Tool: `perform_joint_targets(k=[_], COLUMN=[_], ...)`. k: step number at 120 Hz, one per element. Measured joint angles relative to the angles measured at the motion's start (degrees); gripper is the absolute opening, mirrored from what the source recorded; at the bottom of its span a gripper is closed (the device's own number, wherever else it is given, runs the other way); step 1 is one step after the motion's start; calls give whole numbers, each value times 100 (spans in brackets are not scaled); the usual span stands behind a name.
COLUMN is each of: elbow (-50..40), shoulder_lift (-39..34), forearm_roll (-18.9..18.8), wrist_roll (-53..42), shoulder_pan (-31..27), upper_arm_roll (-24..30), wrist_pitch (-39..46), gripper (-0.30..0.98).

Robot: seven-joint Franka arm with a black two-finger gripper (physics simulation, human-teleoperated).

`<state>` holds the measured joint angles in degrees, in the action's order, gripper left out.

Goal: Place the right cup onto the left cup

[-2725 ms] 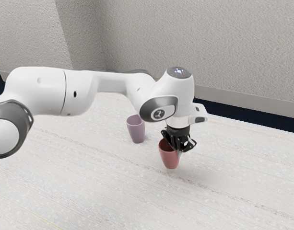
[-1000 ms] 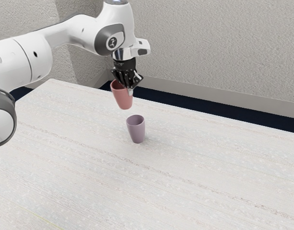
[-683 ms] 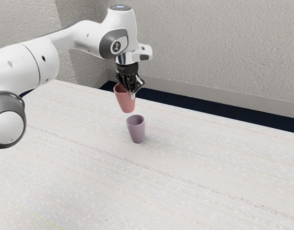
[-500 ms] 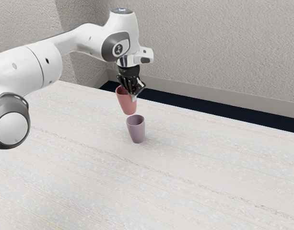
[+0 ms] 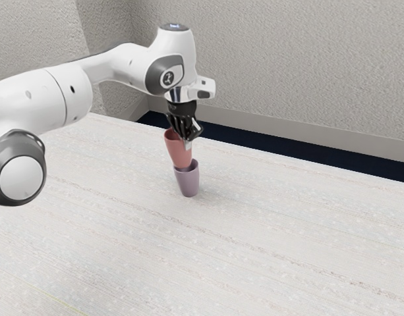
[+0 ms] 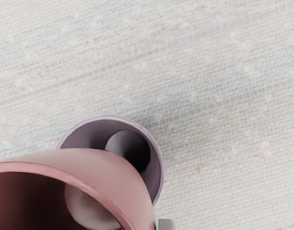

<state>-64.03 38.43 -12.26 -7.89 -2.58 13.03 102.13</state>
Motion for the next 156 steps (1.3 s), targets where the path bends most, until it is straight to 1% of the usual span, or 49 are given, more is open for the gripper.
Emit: perform_joint_targets(k=[30,122,134,156], elbow=[-3,-37,-84,-94], shoulder_lift=[69,215,215,215], forearm_roll=[0,-27,-4,21], wrist_roll=[-59,-192,-205,-228], shoulder_pan=[3,1,2,1], upper_arm_roll=[82,38,36,33], wrist_pitch=[105,189,215,283], gripper=[-9,-9,-2,21])
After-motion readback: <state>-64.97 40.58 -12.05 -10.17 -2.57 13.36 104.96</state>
